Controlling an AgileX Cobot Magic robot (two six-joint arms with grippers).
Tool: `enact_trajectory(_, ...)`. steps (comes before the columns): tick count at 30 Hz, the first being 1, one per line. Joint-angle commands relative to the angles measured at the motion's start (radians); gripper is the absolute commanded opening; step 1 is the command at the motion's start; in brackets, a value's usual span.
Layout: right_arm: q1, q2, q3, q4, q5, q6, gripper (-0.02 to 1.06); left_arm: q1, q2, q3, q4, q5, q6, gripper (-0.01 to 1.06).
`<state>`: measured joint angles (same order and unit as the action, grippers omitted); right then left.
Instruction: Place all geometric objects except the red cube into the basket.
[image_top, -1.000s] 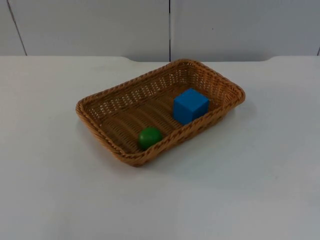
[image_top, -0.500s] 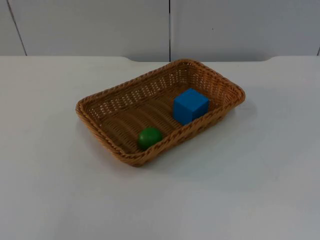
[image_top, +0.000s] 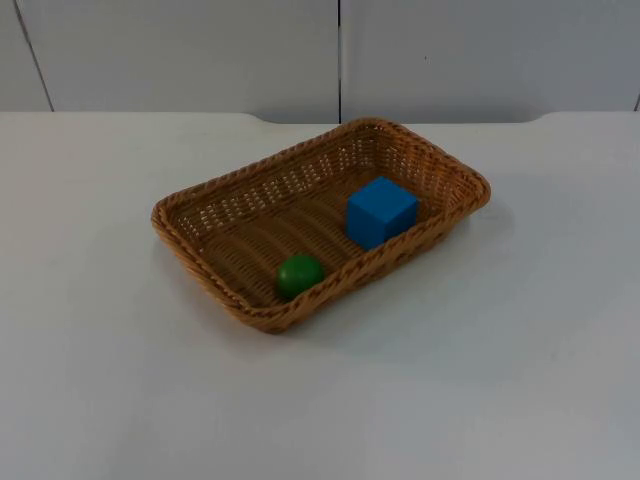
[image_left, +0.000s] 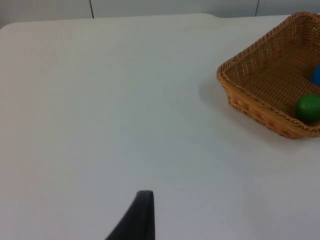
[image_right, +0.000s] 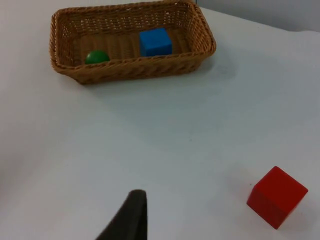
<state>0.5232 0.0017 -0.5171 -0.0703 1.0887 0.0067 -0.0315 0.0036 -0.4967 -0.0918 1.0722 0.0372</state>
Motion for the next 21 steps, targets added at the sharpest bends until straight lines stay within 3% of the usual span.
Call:
enact_trajectory(1, -0.001, -0.002, 0.003, -0.003, -0.011, 0.001, 1.05, -0.007, -0.004, 0.004, -0.007, 0.0, 0.001, 1.05)
enact_trajectory(10, -0.011, -0.002, 0.003, -0.003, -0.011, 0.001, 1.05, -0.007, -0.004, 0.004, -0.007, 0.002, 0.001, 1.05)
enact_trajectory(14, -0.075, -0.002, 0.003, -0.003, -0.011, 0.001, 1.05, -0.007, -0.004, 0.004, -0.005, 0.002, 0.001, 1.05)
enact_trajectory(21, -0.314, -0.002, 0.003, -0.003, -0.011, 0.001, 1.05, -0.007, -0.004, 0.004, -0.003, 0.002, 0.001, 1.05)
